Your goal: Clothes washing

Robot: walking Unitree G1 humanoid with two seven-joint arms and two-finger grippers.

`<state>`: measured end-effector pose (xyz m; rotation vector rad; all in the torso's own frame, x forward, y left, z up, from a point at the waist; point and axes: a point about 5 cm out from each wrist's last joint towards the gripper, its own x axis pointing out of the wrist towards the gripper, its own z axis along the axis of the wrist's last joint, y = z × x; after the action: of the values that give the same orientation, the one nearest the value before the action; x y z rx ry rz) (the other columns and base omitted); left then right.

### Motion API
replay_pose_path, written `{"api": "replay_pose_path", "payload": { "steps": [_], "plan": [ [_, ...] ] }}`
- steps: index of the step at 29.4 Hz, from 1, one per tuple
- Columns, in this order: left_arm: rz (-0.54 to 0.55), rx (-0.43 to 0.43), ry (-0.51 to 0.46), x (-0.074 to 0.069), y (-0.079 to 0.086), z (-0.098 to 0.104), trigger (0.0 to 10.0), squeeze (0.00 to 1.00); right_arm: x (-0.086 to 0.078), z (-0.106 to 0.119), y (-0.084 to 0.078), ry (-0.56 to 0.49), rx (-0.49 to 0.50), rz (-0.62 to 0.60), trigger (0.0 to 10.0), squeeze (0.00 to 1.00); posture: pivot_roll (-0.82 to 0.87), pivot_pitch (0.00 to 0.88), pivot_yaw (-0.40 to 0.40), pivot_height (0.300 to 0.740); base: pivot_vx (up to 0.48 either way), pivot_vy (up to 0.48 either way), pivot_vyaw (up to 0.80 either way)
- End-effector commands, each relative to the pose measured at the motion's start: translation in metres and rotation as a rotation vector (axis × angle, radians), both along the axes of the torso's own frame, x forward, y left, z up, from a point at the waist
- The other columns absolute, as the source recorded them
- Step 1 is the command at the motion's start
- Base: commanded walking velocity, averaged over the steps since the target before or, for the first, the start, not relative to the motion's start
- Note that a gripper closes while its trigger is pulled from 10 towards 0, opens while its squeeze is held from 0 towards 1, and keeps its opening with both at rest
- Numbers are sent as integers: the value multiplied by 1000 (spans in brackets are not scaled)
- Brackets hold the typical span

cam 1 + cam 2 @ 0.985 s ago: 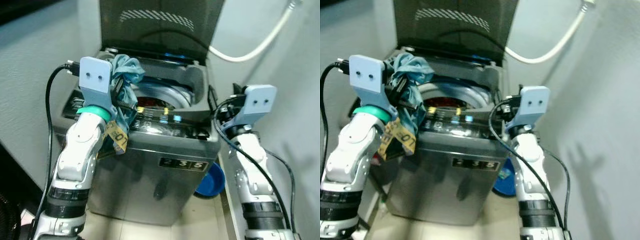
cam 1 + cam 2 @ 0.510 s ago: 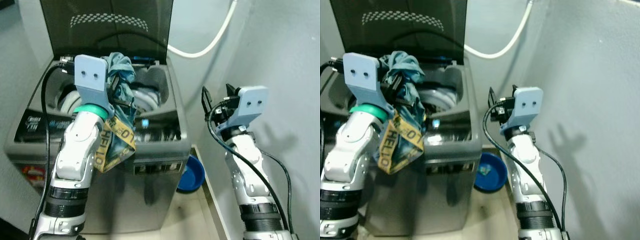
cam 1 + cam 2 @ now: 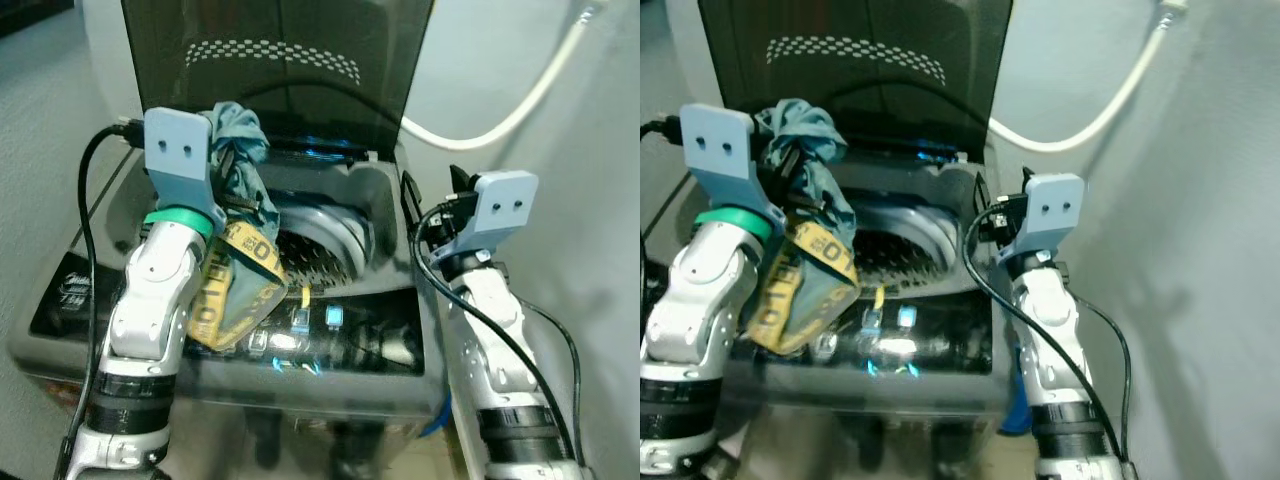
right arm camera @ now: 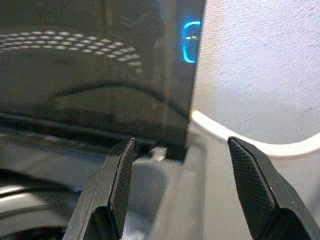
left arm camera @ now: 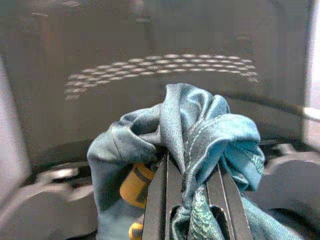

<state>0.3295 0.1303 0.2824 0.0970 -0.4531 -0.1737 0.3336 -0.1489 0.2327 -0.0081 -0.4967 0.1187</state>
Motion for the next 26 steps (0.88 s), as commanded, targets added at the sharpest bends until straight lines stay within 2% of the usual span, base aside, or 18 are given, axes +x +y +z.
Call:
{"api": "replay_pose_path", "payload": {
  "steps": [1,12,14,17,18,21,23,24,26],
  "plan": [
    [22,7,5,-1,6,-4,10000,0,-1,0,2,-6,8,2,10000,0,56,0,1,740,0,0,0],
    [-16,0,-12,-2,5,2,10000,0,-1,1,2,-8,0,7,10000,0,54,0,1,740,0,0,0],
    [-82,27,-64,-7,6,12,10000,0,-5,10,10,-35,-19,92,10000,0,57,0,-2,740,0,0,0],
    [-109,39,-85,-10,6,17,10000,0,-7,15,15,-50,-28,134,10000,0,57,0,-2,740,0,0,0],
    [-163,65,-113,-14,4,23,10000,0,-11,25,22,-80,-40,210,10000,0,60,0,-1,740,0,0,0],
    [-202,86,-130,-17,3,27,10000,0,-14,32,27,-103,-51,263,10000,0,60,0,-1,740,0,0,0],
    [-318,134,-145,-27,-5,30,10000,0,-21,50,40,-164,-98,380,10000,0,61,0,-2,740,0,0,0],
    [-318,134,-145,-27,-5,30,10000,0,-21,50,40,-164,-98,380,10000,0,61,0,-2,740,0,0,0],
    [-466,148,-118,-38,-15,26,10000,0,-24,70,52,-228,-109,470,10000,0,57,0,-2,740,0,0,0]
  ]
}}
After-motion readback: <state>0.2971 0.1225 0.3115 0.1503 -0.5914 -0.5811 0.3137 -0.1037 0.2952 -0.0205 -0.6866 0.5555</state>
